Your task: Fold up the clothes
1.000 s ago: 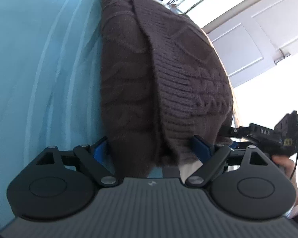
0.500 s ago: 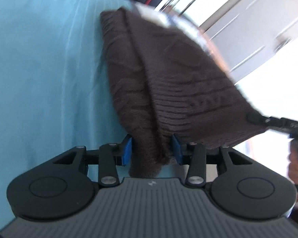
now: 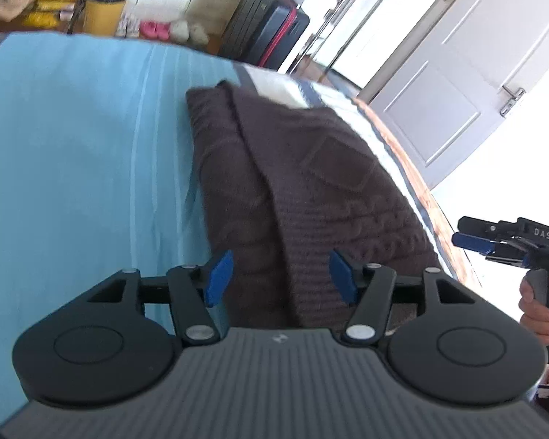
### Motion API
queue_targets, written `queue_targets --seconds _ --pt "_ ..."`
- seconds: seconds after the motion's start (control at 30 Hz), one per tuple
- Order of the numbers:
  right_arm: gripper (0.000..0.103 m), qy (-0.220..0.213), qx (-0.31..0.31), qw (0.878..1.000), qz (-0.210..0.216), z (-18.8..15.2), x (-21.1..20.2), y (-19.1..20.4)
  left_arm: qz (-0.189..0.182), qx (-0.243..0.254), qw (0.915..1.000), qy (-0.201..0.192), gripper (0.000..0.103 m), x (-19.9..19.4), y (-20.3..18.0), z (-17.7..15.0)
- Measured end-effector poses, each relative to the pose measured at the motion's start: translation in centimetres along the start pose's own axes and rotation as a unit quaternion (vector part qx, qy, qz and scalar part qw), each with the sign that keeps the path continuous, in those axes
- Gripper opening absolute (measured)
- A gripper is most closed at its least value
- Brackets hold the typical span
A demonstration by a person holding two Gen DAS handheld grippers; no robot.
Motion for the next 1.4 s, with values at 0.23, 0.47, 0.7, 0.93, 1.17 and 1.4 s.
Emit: queue_targets --seconds 0.23,0.47,0.7,0.93,1.17,1.4 --pt "0.066 0.018 0.012 1.000 -0.004 0.1 1.9 -0.3 0.027 0.020 0.9989 0.034 0.065 2.1 -0.6 -0.1" --pt "0.066 0.021 -0.019 1.000 -0.002 -0.5 2.0 0.6 0.046 0.037 0.9976 0.035 0.080 2.8 -1.3 -0.2" --pt "0.066 0.022 -0.034 0.999 -0.007 -1.0 2.3 1.2 0.052 0.025 0.9974 0.043 0.084 3.4 -1.2 -0.4" --pt "0.067 0.010 -0.039 0.999 -0.002 -1.2 1.9 1.5 0.092 -0.006 0.9943 0.054 0.098 3.6 0.0 -0.7" --pt "0.075 -0.008 -0.019 1.000 0.006 -1.0 1.5 1.1 0.126 0.002 0.9901 0.062 0.103 3.7 0.8 -0.6" --pt "0.090 -0.025 0.003 1.000 0.007 -0.4 1.4 0.4 0.130 -0.004 0.9898 0.058 0.103 3.9 1.1 -0.6"
Point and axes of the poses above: each gripper's, at about its wrist camera, not at the fingertips, and x roughly the way its jaws point, y to its left, z to its top, the point moved 5 cm from there along x, roughly the way its jaws point, and after that the axes turned 15 degrees about x, right-handed, at the moved point
